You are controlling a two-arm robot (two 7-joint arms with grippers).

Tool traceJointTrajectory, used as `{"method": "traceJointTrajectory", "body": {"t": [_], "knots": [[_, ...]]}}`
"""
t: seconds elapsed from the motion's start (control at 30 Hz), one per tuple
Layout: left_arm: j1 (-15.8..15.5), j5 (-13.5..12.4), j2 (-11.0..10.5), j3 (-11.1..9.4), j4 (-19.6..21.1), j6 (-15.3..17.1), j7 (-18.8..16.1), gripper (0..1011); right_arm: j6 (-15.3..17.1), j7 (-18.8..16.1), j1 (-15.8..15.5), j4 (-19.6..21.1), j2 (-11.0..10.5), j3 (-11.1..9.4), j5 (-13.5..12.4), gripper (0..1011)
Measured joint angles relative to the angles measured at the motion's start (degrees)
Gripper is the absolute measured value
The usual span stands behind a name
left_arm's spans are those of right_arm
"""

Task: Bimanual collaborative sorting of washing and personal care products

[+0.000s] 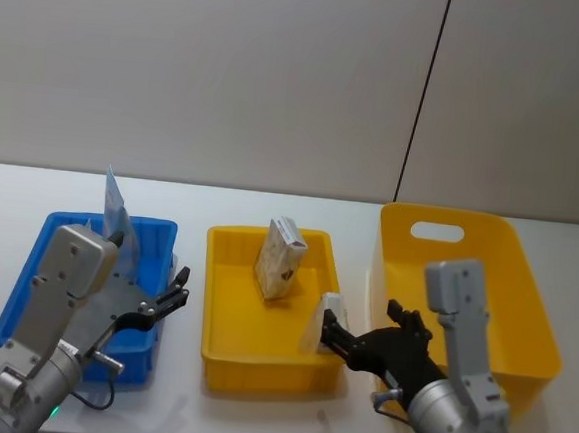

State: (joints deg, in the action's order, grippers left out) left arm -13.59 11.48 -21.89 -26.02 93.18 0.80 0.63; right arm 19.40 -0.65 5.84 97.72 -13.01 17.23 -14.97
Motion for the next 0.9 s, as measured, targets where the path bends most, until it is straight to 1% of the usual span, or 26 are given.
{"method": "traceJointTrajectory", "body": {"t": [0.03, 0.17, 0.27, 0.3, 0.4, 0.77, 0.9], "knots": [[0.0, 0.0, 0.0, 0.0, 0.0, 0.0, 0.0, 1001, 1.1, 0.4, 0.4, -0.4, 0.6, 0.1, 0.0, 1002], [0.0, 0.0, 0.0, 0.0, 0.0, 0.0, 0.0, 1001, 3.5, 1.6, 1.5, -1.7, 2.3, 0.4, 0.0, 1002], [0.0, 0.0, 0.0, 0.0, 0.0, 0.0, 0.0, 1001, 5.1, 2.6, 2.4, -2.7, 3.6, 0.6, 0.0, 1002], [0.0, 0.0, 0.0, 0.0, 0.0, 0.0, 0.0, 1001, 5.1, 2.6, 2.4, -2.7, 3.6, 0.6, 0.0, 1002], [0.0, 0.0, 0.0, 0.0, 0.0, 0.0, 0.0, 1001, 6.6, 3.8, 3.2, -3.9, 5.2, 0.6, 0.1, 1002], [0.0, 0.0, 0.0, 0.0, 0.0, 0.0, 0.0, 1001, 8.9, 7.0, 5.4, -7.1, 8.9, 0.2, 0.8, 1002], [0.0, 0.0, 0.0, 0.0, 0.0, 0.0, 0.0, 1001, 9.2, 7.6, 6.0, -8.0, 9.7, 0.1, 1.1, 1002]]}}
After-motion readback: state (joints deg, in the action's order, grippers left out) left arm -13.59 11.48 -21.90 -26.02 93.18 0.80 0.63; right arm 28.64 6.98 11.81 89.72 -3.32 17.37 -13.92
